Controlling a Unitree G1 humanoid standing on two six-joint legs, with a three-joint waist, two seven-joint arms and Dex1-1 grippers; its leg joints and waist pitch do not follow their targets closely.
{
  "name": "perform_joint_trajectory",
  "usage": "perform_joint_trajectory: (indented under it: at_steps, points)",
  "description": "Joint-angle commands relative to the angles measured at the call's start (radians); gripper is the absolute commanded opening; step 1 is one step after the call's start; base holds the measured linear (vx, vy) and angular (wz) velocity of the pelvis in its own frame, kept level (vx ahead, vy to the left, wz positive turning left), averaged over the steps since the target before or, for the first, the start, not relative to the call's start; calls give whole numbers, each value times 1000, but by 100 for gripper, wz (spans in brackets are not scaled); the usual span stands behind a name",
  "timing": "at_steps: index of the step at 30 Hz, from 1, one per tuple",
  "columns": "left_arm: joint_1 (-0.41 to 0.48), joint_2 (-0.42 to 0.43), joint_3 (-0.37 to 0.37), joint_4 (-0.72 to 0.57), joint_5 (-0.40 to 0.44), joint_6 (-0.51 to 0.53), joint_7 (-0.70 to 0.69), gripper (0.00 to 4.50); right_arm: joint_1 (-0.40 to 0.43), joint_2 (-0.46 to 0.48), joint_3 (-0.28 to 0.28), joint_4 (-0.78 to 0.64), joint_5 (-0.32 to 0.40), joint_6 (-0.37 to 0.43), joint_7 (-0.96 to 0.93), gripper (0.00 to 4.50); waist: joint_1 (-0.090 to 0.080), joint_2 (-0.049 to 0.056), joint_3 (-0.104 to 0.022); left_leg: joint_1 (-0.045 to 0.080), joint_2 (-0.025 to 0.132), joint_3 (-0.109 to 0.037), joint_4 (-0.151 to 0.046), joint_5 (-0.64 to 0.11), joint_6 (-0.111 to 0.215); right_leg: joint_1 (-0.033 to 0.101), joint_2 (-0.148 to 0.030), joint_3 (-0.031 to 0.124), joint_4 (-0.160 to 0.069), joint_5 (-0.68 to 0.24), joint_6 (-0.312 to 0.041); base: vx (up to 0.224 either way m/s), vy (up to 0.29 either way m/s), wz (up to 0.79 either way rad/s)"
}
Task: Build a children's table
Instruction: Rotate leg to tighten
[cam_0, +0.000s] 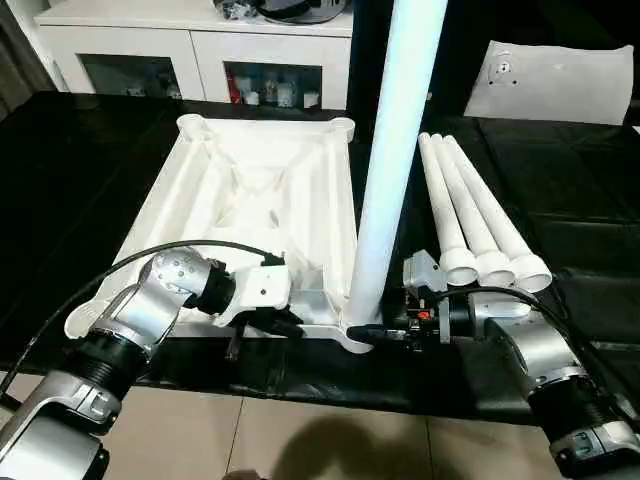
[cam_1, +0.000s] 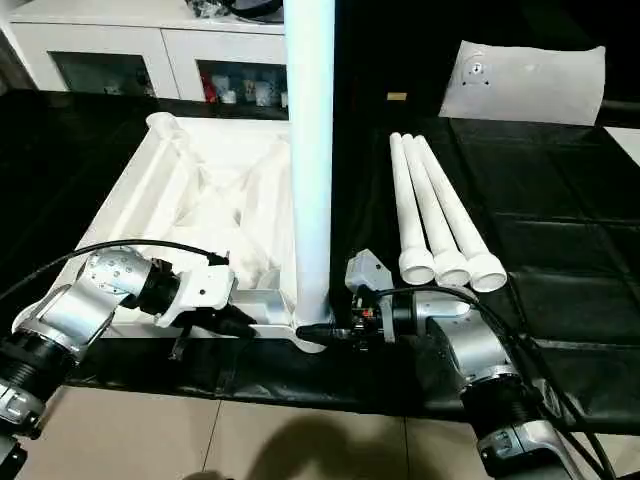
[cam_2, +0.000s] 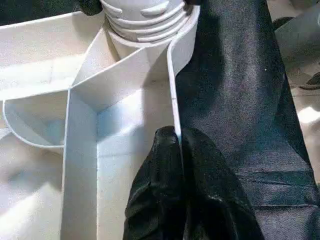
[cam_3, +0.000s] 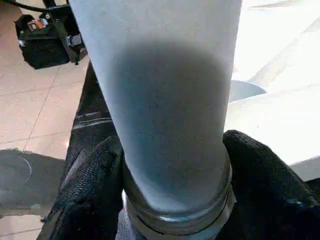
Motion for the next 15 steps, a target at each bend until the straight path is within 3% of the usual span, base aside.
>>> perform_joint_trajectory:
  at_steps: [1,6,7,8,9,10,11,12,15]
  points:
    - [33,-11,-40,14,26,44,-4,0,-1,18,18,-14,21,13,27,270,-4,0,-54,1,28,1,-63,-188,21,49,-58,28,-69,-172,-226,0,0,0]
    - [82,-65,59,-50,-12,218,173,0,56,78,-15,-64,47,68,-89,269,-5,2,-50,0,31,0,-67,-201,15,48,-60,29,-71,-188,-226,0,0,0]
    - [96,-90,95,-75,-24,280,241,0,71,103,-23,-72,38,81,-152,269,-6,2,-46,0,30,-1,-69,-217,15,44,-60,30,-76,-220,-221,0,0,0]
    - [104,-105,116,-90,-32,317,281,0,79,119,-27,-76,30,88,-191,269,-12,0,-44,2,26,-3,-72,-252,1,44,-60,29,-84,-319,-194,0,0,0]
    - [104,-105,116,-90,-32,317,281,0,79,119,-27,-76,30,88,-191,268,-12,0,-43,3,25,-5,-73,-262,0,42,-61,29,-89,-361,-180,0,0,0]
    - [122,-165,179,-135,-46,413,403,0,93,172,-36,-73,12,101,-295,268,-16,2,-42,4,25,-6,-74,-277,-6,39,-61,31,-93,-412,-158,0,0,0]
    - [122,-165,179,-135,-46,413,403,0,93,172,-36,-73,12,101,-295,268,-19,1,-41,3,25,-6,-75,-280,-12,38,-61,31,-94,-425,-154,0,0,0]
    - [135,-238,239,-177,-55,490,523,0,87,235,-52,-44,-11,120,-411,268,-24,-1,-41,2,22,-9,-75,-289,-9,37,-61,30,-100,-463,-136,0,0,0]
    - [136,-335,293,-204,-49,534,675,0,47,321,-85,27,-20,145,-553,267,-47,-1,-44,-8,18,-13,-74,-279,-8,38,-59,27,-100,-466,-128,0,0,0]
